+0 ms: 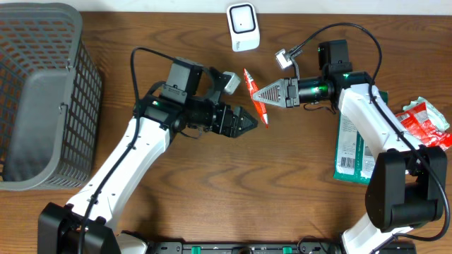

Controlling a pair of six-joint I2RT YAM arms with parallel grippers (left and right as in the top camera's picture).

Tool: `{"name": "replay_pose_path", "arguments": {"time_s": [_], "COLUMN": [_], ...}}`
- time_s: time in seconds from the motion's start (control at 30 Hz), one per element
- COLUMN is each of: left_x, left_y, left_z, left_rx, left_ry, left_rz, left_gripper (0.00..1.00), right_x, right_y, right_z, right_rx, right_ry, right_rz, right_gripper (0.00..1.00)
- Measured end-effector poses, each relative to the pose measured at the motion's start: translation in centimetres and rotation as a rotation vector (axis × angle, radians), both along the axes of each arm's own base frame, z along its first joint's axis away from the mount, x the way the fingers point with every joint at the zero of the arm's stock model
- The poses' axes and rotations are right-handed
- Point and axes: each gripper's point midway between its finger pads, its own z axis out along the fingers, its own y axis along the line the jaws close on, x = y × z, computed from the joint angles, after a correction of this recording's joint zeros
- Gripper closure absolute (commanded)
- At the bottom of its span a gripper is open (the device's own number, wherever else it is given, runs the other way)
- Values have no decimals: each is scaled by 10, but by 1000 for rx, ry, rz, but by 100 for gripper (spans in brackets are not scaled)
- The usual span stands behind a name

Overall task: Scan the item barcode
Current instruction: 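Swing the right gripper left holding the packet toward the left gripper, then grasp the red stick packet with the left gripper, release right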

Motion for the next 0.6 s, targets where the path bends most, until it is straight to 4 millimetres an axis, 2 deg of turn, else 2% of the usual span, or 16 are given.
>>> {"name": "replay_pose_path", "arguments": {"time_s": [0.27, 0.47, 0.6], "left_x": [7, 17, 22], "left_y": [-26, -29, -27], "left_z": [21, 30, 28], "left_rx": [-72, -99, -85], "left_ry": [-135, -165, -153], "left_rz": [-48, -17, 23], "left_gripper": [22, 25, 25], "right_x": [10, 16, 20], "right_y": [2, 2, 3], "right_z": [8, 11, 15], "right_rx": [17, 19, 25], "right_ry": [70, 156, 173], "right_rz": [-27, -54, -65], "right_gripper": [99, 98, 99]}}
